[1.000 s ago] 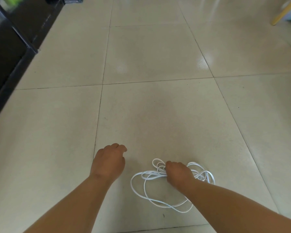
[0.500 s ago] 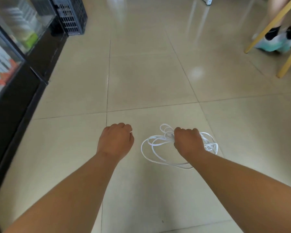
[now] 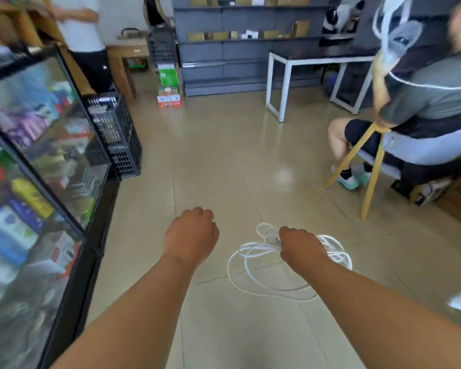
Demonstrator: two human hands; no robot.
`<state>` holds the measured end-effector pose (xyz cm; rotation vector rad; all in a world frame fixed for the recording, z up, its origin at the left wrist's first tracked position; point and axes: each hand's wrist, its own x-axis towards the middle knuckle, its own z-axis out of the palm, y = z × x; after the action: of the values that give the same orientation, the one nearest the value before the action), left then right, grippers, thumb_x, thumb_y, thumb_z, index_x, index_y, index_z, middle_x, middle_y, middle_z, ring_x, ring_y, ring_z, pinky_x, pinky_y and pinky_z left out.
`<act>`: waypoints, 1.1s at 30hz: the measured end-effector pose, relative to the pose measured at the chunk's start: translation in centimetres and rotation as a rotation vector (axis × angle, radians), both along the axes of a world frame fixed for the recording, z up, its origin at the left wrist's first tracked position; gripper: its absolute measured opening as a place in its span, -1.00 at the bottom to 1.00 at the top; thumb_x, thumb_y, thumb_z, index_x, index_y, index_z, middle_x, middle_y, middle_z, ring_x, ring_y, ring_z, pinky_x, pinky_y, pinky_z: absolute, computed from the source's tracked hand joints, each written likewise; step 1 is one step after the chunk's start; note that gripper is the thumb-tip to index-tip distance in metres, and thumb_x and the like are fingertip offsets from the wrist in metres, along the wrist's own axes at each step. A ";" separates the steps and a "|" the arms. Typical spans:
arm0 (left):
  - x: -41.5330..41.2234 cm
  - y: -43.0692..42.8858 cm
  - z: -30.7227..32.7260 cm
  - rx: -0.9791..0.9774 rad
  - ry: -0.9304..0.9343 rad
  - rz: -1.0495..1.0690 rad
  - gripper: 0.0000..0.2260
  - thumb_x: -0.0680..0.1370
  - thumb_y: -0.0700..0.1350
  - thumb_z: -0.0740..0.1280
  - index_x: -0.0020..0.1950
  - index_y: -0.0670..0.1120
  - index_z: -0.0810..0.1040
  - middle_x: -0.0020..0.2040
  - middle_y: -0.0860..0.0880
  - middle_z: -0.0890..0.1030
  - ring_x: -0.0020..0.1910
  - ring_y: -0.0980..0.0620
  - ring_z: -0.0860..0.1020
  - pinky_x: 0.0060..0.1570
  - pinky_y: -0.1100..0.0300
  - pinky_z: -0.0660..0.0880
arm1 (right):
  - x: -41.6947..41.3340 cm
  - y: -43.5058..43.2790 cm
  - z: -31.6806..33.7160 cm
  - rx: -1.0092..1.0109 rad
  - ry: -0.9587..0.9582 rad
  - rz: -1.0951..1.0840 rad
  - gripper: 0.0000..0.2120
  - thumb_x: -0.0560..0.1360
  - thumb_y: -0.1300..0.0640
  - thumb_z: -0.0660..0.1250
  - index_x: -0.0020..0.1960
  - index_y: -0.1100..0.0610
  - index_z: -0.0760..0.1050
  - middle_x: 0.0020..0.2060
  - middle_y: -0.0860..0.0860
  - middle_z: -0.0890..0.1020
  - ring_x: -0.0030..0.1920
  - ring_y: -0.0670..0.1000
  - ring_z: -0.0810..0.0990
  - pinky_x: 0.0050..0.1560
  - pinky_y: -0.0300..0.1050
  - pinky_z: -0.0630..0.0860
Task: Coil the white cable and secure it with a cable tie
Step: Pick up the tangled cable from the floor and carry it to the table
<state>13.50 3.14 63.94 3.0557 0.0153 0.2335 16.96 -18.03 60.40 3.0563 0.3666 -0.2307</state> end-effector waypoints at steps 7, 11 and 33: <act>5.6 -2.8 12.4 0.045 -0.167 -0.066 -0.74 0.57 -0.08 0.09 0.10 -0.11 0.51 0.02 -0.08 0.56 0.00 -0.12 0.52 -0.07 0.08 0.41 | 4.4 -2.3 13.3 0.072 -0.080 -0.118 -0.77 0.54 0.21 0.16 0.17 0.20 0.41 0.11 0.16 0.57 0.13 0.20 0.54 0.04 -0.03 0.47; 10.0 -4.9 15.3 0.041 -0.215 -0.081 -0.77 0.56 -0.10 0.11 0.05 -0.14 0.51 0.03 -0.12 0.55 0.03 -0.16 0.50 -0.06 0.08 0.40 | 8.9 -4.9 17.2 0.052 -0.152 -0.108 -0.76 0.55 0.20 0.14 0.20 0.21 0.39 0.14 0.17 0.56 0.16 0.21 0.53 0.08 -0.01 0.47; 40.3 -14.4 19.6 0.108 -0.272 -0.072 -0.76 0.56 -0.08 0.10 0.07 -0.14 0.49 0.07 -0.12 0.56 0.06 -0.16 0.51 0.01 0.08 0.40 | 39.0 -13.4 23.6 0.028 -0.253 -0.103 -0.72 0.49 0.31 0.16 0.19 0.18 0.40 0.05 0.13 0.60 0.04 0.18 0.59 -0.12 -0.06 0.42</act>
<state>53.77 -11.30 83.59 3.0937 -0.1265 0.6628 56.01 -31.39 83.97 3.0823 0.1985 0.1571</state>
